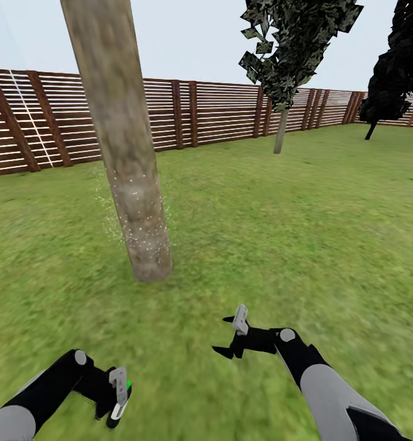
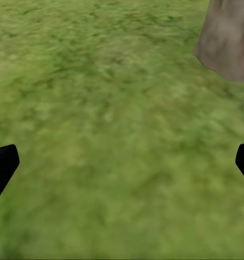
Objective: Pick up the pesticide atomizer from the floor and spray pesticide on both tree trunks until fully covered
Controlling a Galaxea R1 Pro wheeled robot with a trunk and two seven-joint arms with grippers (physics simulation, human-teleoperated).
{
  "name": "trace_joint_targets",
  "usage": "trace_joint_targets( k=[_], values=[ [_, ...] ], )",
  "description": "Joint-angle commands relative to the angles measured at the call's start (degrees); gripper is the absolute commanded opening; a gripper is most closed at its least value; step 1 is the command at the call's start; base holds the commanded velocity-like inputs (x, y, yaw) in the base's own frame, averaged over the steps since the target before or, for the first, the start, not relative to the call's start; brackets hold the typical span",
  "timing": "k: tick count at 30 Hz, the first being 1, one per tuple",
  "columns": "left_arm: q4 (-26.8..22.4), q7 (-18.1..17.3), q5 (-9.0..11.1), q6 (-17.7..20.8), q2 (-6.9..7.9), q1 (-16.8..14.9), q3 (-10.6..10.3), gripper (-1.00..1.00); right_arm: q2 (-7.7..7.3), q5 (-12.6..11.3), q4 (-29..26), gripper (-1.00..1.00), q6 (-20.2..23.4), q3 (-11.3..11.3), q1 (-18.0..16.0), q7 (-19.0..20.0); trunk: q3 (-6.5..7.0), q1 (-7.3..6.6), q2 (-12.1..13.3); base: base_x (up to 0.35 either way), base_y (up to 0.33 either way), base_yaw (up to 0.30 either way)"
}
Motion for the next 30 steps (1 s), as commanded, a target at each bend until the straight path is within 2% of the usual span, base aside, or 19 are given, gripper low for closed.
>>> trace_joint_targets(
  k=[1,6,7,8,9,11,15,22,23,26,30],
  values=[
    [0.0,0.2,0.0,0.1,-0.13,-0.3,0.0,-1.0,-0.02,0.0,0.0,1.0,0.0,0.0,0.0,0.0,0.0,0.0,0.0,0.0,0.0,0.0],
    [0.5,1.5,-0.3,1.5,-1.77,-2.0,0.0,-1.0,0.12,0.0,0.1,1.0,0.0,0.1,0.0,0.1,0.0,0.0,0.0,0.0,0.0,0.0],
    [0.6,4.5,-0.3,2.0,-6.45,-5.4,-0.1,-1.0,0.22,0.0,0.1,1.0,0.1,0.2,0.0,0.2,0.0,0.0,0.0,0.0,0.0,0.0],
    [0.6,4.7,-0.3,2.1,-6.79,-5.4,-0.1,-1.0,0.22,0.0,0.1,1.0,0.1,0.2,0.0,0.5,0.0,0.0,0.0,0.0,0.0,0.0],
    [0.6,5.0,-0.3,2.2,-7.59,-5.5,-0.2,-1.0,0.19,0.0,0.1,1.0,0.1,0.2,0.0,2.3,0.0,0.0,0.0,0.0,0.0,0.0],
    [0.4,5.3,-0.5,2.3,-9.56,-5.6,-0.2,-1.0,0.08,0.1,-0.1,1.0,0.1,0.1,0.0,7.9,0.0,0.0,0.0,0.0,0.0,0.0],
    [0.4,5.2,-0.5,3.0,-10.07,-7.3,-0.3,-1.0,0.56,0.1,-1.0,1.0,0.0,0.2,0.0,9.3,0.0,0.0,0.0,0.0,0.0,0.0],
    [0.6,4.9,-0.1,2.6,-10.42,-7.6,-0.2,-1.0,0.67,0.3,-2.1,1.0,0.1,0.6,-0.1,9.6,0.0,0.0,0.0,0.0,0.0,0.0],
    [0.7,4.8,-0.1,2.3,-10.65,-7.5,-0.2,-1.0,0.67,0.3,-2.5,-1.0,0.1,0.6,-0.1,9.6,0.0,0.0,0.0,0.0,0.0,0.0],
    [0.7,4.7,-0.1,2.1,-11.61,-7.5,-0.5,-1.0,0.67,0.4,-3.2,-1.0,0.1,0.6,-0.1,9.6,0.0,0.0,0.0,0.0,0.0,0.0],
    [0.6,4.7,-0.5,2.4,-13.92,-7.7,-0.6,-1.0,0.75,0.5,-3.3,-1.0,0.2,0.7,-0.2,9.6,0.0,0.0,0.0,0.0,0.0,0.0]
  ],
)
